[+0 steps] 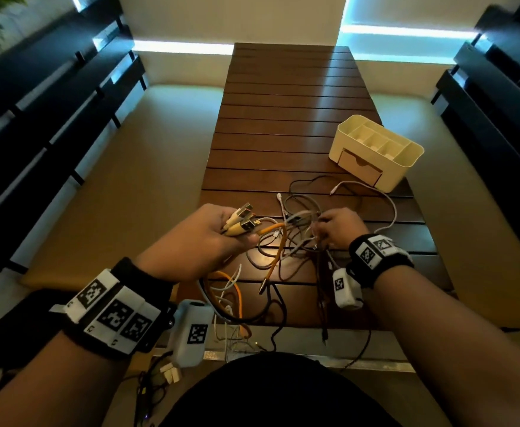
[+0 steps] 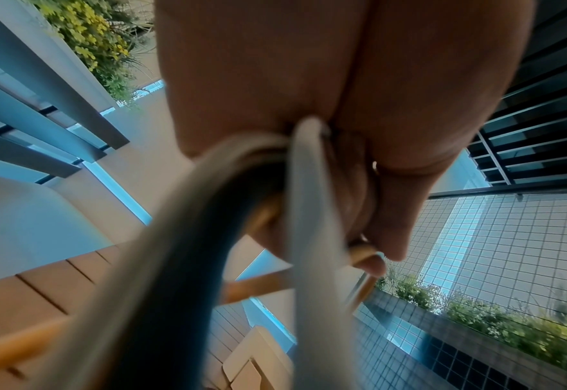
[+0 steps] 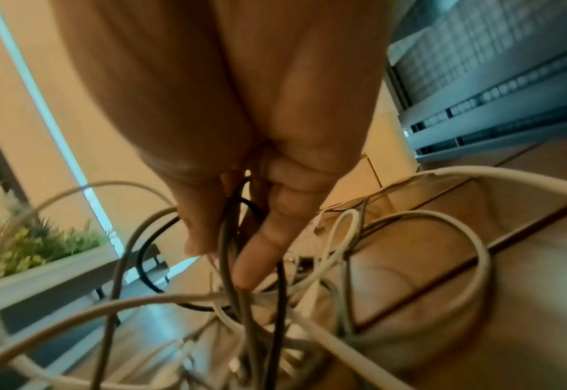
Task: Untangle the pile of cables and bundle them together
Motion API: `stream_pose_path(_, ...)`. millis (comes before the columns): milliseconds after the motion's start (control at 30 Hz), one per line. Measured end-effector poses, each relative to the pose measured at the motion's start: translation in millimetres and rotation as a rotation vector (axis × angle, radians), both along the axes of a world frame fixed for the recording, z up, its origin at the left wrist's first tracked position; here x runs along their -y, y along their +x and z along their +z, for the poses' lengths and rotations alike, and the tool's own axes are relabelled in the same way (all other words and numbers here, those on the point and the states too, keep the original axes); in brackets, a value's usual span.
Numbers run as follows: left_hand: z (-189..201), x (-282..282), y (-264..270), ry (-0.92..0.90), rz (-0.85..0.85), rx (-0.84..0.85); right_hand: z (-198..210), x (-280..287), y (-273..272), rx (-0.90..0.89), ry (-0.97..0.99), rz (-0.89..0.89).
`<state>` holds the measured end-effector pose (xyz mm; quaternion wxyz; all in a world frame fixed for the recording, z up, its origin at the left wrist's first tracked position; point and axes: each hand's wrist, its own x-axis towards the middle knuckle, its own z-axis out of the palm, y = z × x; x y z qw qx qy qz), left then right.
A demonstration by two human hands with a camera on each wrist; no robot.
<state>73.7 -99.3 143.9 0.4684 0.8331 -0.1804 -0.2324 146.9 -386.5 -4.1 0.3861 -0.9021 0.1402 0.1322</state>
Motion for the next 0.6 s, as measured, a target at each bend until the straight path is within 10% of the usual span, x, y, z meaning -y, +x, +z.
stream_pose_path(300,3,3,8,-0.028,0.02,0.022,91,10,65,0.464,0.15,-0.212)
stream_pose_path(600,-1,4,12,-0.027,0.027,0.033,69,1,38,0.073,-0.545,0.147)
